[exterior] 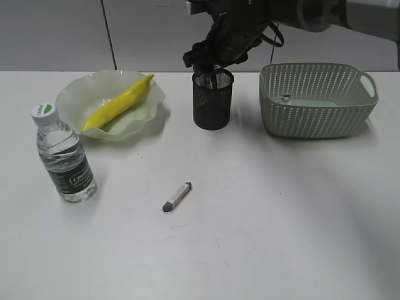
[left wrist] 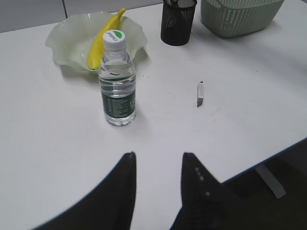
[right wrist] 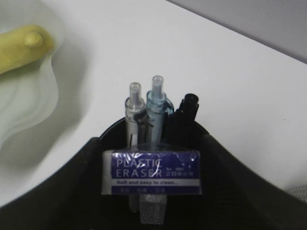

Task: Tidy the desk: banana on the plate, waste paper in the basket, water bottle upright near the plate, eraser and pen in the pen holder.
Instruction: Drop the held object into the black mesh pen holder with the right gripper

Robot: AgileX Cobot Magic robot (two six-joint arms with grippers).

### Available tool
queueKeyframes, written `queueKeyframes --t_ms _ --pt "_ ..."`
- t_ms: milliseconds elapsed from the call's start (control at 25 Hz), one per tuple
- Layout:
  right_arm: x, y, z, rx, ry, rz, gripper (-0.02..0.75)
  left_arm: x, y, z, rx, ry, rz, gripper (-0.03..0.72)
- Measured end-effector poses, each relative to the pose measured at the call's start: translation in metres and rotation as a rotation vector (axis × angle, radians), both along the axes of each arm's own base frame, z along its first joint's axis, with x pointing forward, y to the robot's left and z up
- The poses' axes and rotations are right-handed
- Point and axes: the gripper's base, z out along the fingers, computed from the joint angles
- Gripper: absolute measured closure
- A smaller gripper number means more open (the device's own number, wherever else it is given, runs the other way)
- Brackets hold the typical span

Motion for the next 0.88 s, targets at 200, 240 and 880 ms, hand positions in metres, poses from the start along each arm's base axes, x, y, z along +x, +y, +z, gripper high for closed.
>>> queueKeyframes --t_ms 200,240,880 --pt "0.000 0.000 0.000 -0.003 -0.003 0.000 0.269 0.000 0.000 0.000 0.000 0.000 0.000 0.447" --pt "0.000 0.000 -0.001 -0.008 0.006 0.000 0.269 0.000 0.000 0.000 0.000 0.000 0.000 0.447" --pt "-0.001 -0.002 0.011 -0.002 -0.018 -0.001 0.111 0.000 0.000 0.000 0.000 0.000 0.000 0.447"
